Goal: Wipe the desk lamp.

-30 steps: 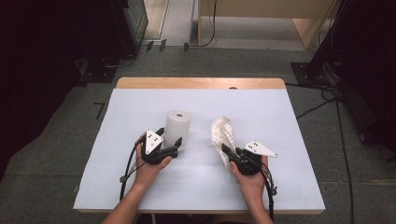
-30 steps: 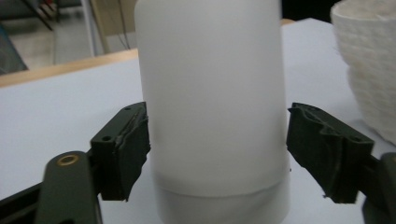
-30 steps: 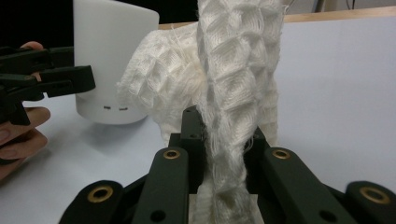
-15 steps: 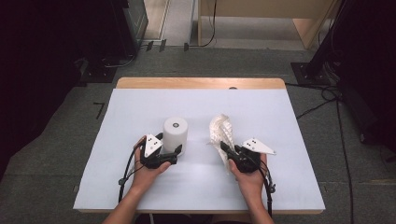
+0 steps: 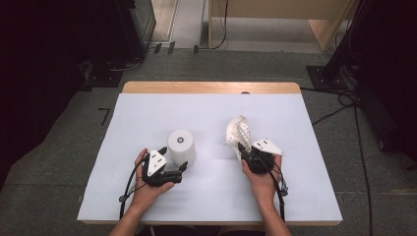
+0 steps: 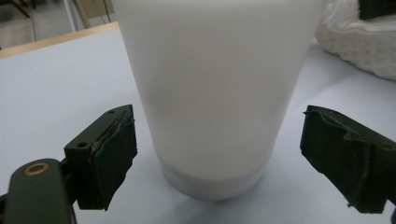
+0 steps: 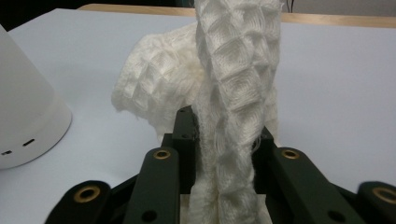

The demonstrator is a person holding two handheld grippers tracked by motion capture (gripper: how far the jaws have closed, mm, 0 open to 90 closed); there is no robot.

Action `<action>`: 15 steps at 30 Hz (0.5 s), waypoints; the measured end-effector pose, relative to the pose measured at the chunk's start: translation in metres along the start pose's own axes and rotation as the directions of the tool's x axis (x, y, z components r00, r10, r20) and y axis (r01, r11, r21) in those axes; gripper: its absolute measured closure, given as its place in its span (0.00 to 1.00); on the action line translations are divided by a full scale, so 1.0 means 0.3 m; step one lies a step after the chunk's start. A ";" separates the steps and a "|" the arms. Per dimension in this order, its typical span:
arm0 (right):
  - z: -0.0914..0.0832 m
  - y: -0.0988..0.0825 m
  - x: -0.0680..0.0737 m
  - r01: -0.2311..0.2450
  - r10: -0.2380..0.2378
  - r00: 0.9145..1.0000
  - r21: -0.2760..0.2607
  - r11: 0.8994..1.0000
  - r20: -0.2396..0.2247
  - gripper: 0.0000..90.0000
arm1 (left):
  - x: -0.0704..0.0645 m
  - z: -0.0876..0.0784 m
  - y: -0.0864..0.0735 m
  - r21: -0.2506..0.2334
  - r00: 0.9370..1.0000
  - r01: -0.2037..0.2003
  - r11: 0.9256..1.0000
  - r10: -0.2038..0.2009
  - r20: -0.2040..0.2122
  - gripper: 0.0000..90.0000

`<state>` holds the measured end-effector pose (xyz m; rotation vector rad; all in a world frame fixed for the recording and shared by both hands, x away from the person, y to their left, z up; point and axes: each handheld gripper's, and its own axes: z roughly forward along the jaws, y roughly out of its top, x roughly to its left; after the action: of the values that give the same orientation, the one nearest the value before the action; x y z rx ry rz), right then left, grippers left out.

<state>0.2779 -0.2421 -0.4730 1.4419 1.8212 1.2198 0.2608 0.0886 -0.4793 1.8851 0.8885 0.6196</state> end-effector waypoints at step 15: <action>-0.034 0.032 0.001 -0.039 0.040 0.991 0.006 0.999 -0.127 0.17 | 0.079 -0.104 -0.001 0.008 0.994 0.104 0.995 -0.104 -0.030 0.13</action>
<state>0.2741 -0.2447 -0.4599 1.4379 1.8861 1.3569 0.2525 0.1239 -0.4647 1.8293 1.0037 0.5825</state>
